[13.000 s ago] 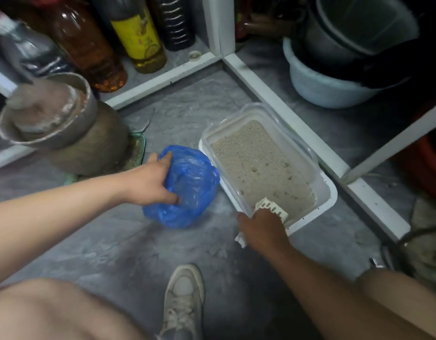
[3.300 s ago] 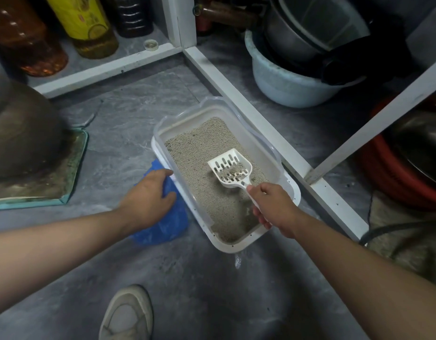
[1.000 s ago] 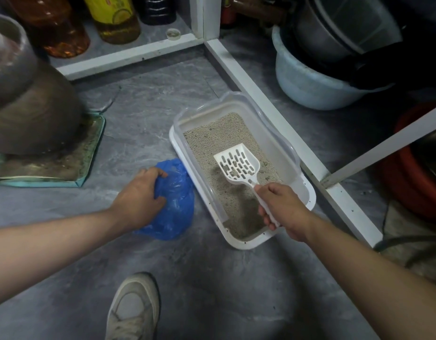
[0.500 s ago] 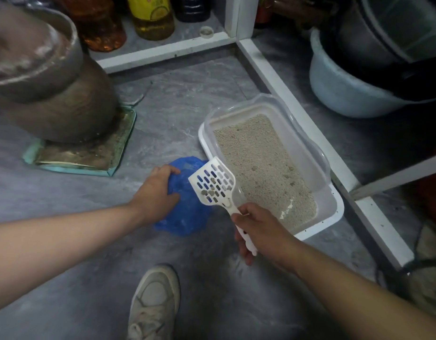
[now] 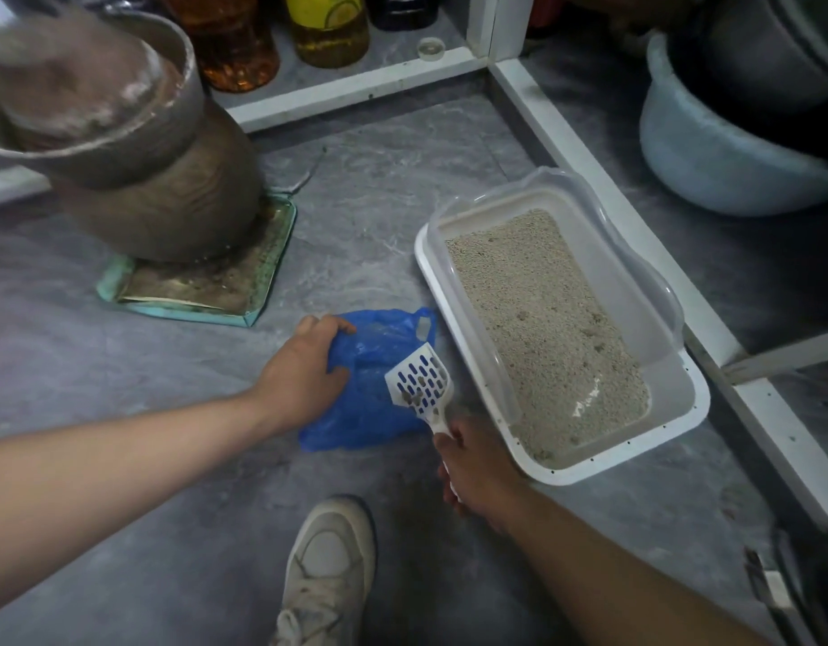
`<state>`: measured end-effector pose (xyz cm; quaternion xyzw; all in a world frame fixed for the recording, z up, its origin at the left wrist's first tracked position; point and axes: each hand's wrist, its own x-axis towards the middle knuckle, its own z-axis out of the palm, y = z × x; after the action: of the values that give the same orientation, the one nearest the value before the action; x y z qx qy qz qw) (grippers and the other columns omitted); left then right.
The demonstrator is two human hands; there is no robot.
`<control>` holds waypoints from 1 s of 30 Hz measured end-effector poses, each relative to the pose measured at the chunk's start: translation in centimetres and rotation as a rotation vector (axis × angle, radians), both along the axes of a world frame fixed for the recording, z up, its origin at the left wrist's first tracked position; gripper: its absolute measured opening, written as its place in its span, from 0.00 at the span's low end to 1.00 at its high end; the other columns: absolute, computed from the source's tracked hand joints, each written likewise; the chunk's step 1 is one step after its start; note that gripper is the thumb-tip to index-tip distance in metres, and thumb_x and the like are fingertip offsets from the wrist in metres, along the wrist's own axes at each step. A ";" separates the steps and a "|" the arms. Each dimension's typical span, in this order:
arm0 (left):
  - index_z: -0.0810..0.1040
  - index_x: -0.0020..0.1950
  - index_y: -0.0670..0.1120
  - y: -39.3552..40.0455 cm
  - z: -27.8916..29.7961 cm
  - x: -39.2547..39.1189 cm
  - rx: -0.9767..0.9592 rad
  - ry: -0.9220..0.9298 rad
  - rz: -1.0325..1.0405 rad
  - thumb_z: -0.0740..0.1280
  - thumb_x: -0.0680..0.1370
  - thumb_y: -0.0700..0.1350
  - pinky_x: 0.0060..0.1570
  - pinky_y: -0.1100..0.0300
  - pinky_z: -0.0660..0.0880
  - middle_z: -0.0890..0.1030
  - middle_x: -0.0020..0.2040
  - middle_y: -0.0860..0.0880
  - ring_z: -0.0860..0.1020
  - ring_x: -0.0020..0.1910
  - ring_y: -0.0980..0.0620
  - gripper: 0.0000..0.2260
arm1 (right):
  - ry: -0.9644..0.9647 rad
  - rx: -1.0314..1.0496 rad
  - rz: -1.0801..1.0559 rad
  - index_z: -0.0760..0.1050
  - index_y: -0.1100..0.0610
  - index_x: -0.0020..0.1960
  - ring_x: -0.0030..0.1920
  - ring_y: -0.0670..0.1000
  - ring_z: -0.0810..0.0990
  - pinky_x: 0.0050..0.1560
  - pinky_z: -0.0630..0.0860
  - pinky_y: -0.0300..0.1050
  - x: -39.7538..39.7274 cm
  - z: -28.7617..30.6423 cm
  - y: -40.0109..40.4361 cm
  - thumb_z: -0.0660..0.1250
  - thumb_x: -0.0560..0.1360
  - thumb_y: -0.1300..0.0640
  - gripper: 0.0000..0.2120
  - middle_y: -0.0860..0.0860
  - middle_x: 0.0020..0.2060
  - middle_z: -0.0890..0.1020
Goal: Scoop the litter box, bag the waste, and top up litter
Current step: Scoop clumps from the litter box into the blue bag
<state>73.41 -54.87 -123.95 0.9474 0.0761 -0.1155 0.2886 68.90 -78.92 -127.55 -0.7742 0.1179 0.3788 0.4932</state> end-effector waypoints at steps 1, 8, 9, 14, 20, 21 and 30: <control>0.71 0.66 0.51 0.1 0.0 0.0 0.008 0.001 -0.001 0.67 0.73 0.38 0.52 0.57 0.69 0.70 0.58 0.49 0.75 0.53 0.47 0.22 | 0.000 -0.014 -0.010 0.71 0.55 0.52 0.23 0.50 0.74 0.22 0.69 0.40 -0.2 -0.2 0.0 0.58 0.82 0.53 0.06 0.55 0.34 0.77; 0.68 0.69 0.54 -0.2 0.6 -0.6 0.082 0.038 -0.090 0.68 0.73 0.42 0.50 0.52 0.75 0.66 0.59 0.52 0.78 0.50 0.46 0.25 | -0.041 -0.039 -0.029 0.70 0.54 0.48 0.22 0.51 0.75 0.22 0.69 0.41 -1.3 -0.7 -0.6 0.59 0.82 0.52 0.07 0.56 0.33 0.78; 0.66 0.70 0.55 -0.3 0.7 -0.8 0.101 0.057 -0.117 0.69 0.73 0.44 0.48 0.52 0.75 0.66 0.59 0.53 0.78 0.49 0.46 0.27 | -0.075 -0.047 -0.019 0.70 0.54 0.46 0.23 0.51 0.75 0.23 0.69 0.41 -1.3 -0.7 -0.6 0.59 0.81 0.52 0.08 0.56 0.33 0.78; 0.61 0.74 0.56 -1.1 0.6 -1.3 0.171 0.146 -0.177 0.73 0.67 0.48 0.42 0.58 0.71 0.61 0.60 0.55 0.78 0.44 0.49 0.38 | -0.267 -0.219 0.166 0.73 0.56 0.52 0.43 0.55 0.80 0.44 0.78 0.50 -1.1 -0.5 -0.4 0.61 0.82 0.50 0.09 0.54 0.43 0.80; 0.59 0.75 0.53 -1.2 0.7 -1.2 0.189 0.159 -0.168 0.74 0.66 0.47 0.41 0.58 0.72 0.60 0.61 0.54 0.77 0.43 0.49 0.41 | -0.453 -0.336 0.290 0.73 0.57 0.56 0.50 0.55 0.80 0.44 0.68 0.43 -1.3 -0.2 -0.4 0.60 0.82 0.51 0.10 0.54 0.49 0.82; 0.59 0.75 0.53 -1.2 0.7 -1.2 0.187 0.160 -0.168 0.74 0.66 0.47 0.41 0.58 0.72 0.60 0.61 0.54 0.77 0.42 0.50 0.41 | -0.480 -0.351 0.302 0.73 0.57 0.55 0.49 0.55 0.80 0.44 0.67 0.42 -1.3 -0.3 -0.5 0.60 0.82 0.51 0.10 0.54 0.48 0.82; 0.58 0.76 0.52 -1.6 0.7 -1.2 0.169 0.178 -0.199 0.74 0.66 0.46 0.41 0.55 0.77 0.59 0.60 0.55 0.77 0.42 0.51 0.42 | -0.616 -0.391 0.337 0.75 0.55 0.55 0.47 0.50 0.81 0.45 0.66 0.38 -1.0 -0.7 -0.3 0.60 0.82 0.50 0.10 0.51 0.46 0.81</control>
<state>72.22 -56.48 -123.30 0.9572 0.0166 -0.2201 0.1872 67.88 -79.23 -128.21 -0.9392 -0.0945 0.1751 0.2799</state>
